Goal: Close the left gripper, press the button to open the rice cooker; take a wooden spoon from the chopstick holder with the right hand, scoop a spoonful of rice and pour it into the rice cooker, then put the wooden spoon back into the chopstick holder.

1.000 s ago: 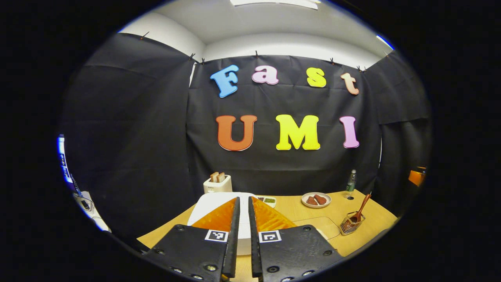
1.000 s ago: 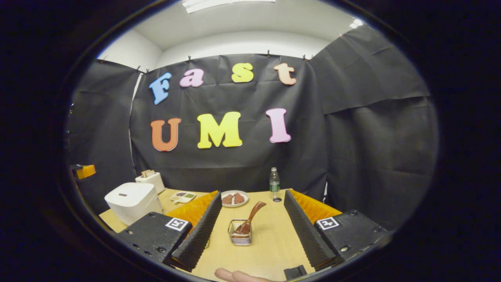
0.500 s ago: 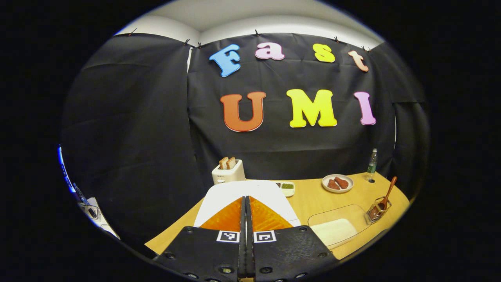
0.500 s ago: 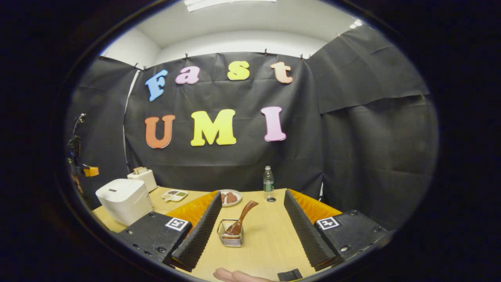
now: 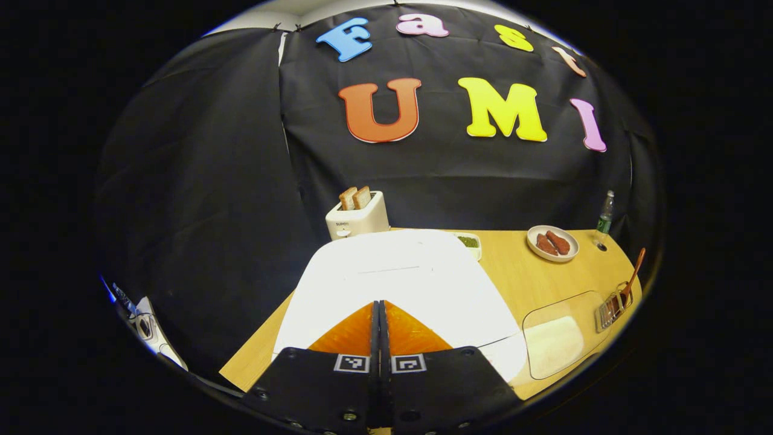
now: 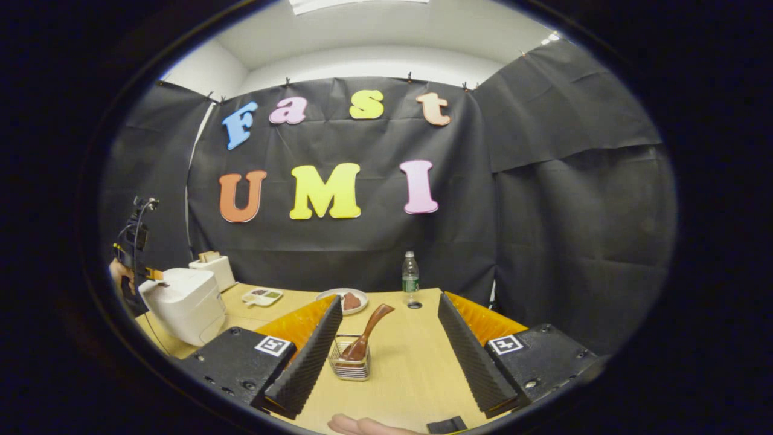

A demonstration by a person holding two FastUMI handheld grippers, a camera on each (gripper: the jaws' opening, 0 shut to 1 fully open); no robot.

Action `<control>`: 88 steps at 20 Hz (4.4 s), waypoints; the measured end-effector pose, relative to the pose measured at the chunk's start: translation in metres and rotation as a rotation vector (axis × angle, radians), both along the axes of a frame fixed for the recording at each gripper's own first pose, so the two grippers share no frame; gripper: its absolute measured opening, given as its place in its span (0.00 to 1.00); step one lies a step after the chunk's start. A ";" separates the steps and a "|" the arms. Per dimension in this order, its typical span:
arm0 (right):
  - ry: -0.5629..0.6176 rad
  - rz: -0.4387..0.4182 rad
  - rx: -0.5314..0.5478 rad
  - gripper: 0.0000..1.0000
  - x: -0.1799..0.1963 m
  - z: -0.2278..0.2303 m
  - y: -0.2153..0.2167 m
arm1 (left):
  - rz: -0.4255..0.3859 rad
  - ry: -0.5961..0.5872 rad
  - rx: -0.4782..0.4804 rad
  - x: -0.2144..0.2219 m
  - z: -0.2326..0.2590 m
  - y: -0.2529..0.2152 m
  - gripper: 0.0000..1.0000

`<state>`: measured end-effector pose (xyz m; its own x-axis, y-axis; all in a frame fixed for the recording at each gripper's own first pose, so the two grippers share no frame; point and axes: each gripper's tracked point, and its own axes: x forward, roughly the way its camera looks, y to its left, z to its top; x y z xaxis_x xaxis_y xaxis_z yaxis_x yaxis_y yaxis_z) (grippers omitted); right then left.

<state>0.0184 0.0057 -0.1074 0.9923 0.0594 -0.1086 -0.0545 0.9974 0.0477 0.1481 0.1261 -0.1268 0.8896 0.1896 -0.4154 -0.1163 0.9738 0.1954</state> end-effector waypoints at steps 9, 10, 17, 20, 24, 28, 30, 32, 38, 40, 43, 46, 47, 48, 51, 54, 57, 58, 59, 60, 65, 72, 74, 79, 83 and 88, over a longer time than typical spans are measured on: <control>0.069 -0.012 0.042 1.00 0.012 -0.040 -0.005 | 0.028 0.044 -0.053 -0.016 -0.005 -0.006 0.00; 0.058 -0.003 0.048 1.00 0.011 -0.038 -0.004 | 0.027 0.046 -0.045 -0.016 -0.006 -0.006 0.00; 0.032 0.027 0.005 0.98 0.000 -0.037 0.004 | 0.039 0.054 -0.029 -0.016 -0.011 -0.005 0.00; 0.027 0.018 -0.030 1.00 -0.002 -0.037 0.004 | 0.037 0.026 -0.012 -0.016 -0.006 -0.005 0.00; 0.041 0.024 -0.051 1.00 -0.002 -0.042 0.010 | 0.032 -0.051 -0.042 -0.016 0.020 -0.005 0.00; 0.058 0.043 -0.044 1.00 0.001 -0.050 0.020 | 0.060 -0.206 -0.008 -0.029 0.072 0.010 0.00; 0.085 0.064 -0.012 1.00 0.004 -0.057 0.027 | 0.056 -0.240 -0.012 -0.048 0.086 0.010 0.00; 0.116 0.082 0.011 0.99 0.009 -0.066 0.033 | 0.034 -0.269 -0.032 -0.068 0.093 0.006 0.00; 0.136 0.119 0.068 0.99 0.029 -0.075 0.048 | -0.007 -0.411 -0.058 -0.135 0.123 -0.005 0.34; 0.143 0.113 0.084 1.00 0.042 -0.084 0.048 | -0.020 -0.434 -0.050 -0.156 0.131 -0.011 0.43; 0.157 0.120 0.085 1.00 0.064 -0.096 0.050 | -0.062 -0.452 -0.037 -0.185 0.135 -0.024 0.71; 0.183 0.132 0.094 0.99 0.090 -0.106 0.051 | -0.093 -0.453 -0.017 -0.209 0.133 -0.030 0.95; 0.207 0.144 0.093 1.00 0.098 -0.112 0.053 | -0.109 -0.451 -0.007 -0.217 0.132 -0.033 0.95; 0.234 0.147 0.094 1.00 0.106 -0.117 0.055 | -0.124 -0.455 -0.002 -0.227 0.131 -0.035 0.95; 0.309 0.150 0.096 0.97 0.129 -0.131 0.057 | -0.131 -0.471 -0.018 -0.246 0.126 -0.033 0.95; 0.370 0.116 0.116 1.00 0.150 -0.154 0.055 | -0.135 -0.483 -0.035 -0.256 0.123 -0.031 0.95; 0.415 0.121 0.182 1.00 0.170 -0.169 0.058 | -0.164 -0.482 -0.021 -0.259 0.123 -0.031 0.95; 0.416 0.120 0.203 1.00 0.177 -0.169 0.059 | -0.163 -0.478 -0.023 -0.257 0.123 -0.029 0.95; 0.410 0.111 0.219 1.00 0.184 -0.172 0.059 | -0.158 -0.473 -0.027 -0.256 0.123 -0.027 0.95; 0.392 0.117 0.233 0.98 0.190 -0.171 0.061 | -0.156 -0.471 -0.026 -0.256 0.122 -0.024 0.95; 0.471 0.120 0.235 0.66 0.199 -0.193 0.072 | -0.174 -0.468 -0.016 -0.254 0.116 -0.023 0.95; 0.420 0.115 0.261 0.15 0.187 -0.172 0.073 | -0.203 -0.457 0.022 -0.259 0.113 -0.030 0.95; 0.380 0.111 0.249 0.14 0.183 -0.154 0.069 | -0.217 -0.474 0.012 -0.264 0.116 -0.031 0.95; 0.260 0.085 0.164 0.14 0.159 -0.101 0.069 | -0.263 -0.489 -0.012 -0.272 0.113 -0.038 0.95; 0.151 0.119 0.118 0.14 0.134 -0.054 0.097 | -0.257 -0.481 -0.035 -0.276 0.104 -0.031 0.94; 0.048 0.194 0.067 0.14 0.101 -0.021 0.161 | -0.247 -0.481 -0.042 -0.280 0.102 -0.025 0.93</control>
<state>0.1197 0.1672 -0.1280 0.9553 0.2578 -0.1450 -0.2414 0.9628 0.1212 -0.1319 0.1006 -0.0250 0.9973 -0.0567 0.0470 0.0498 0.9893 0.1369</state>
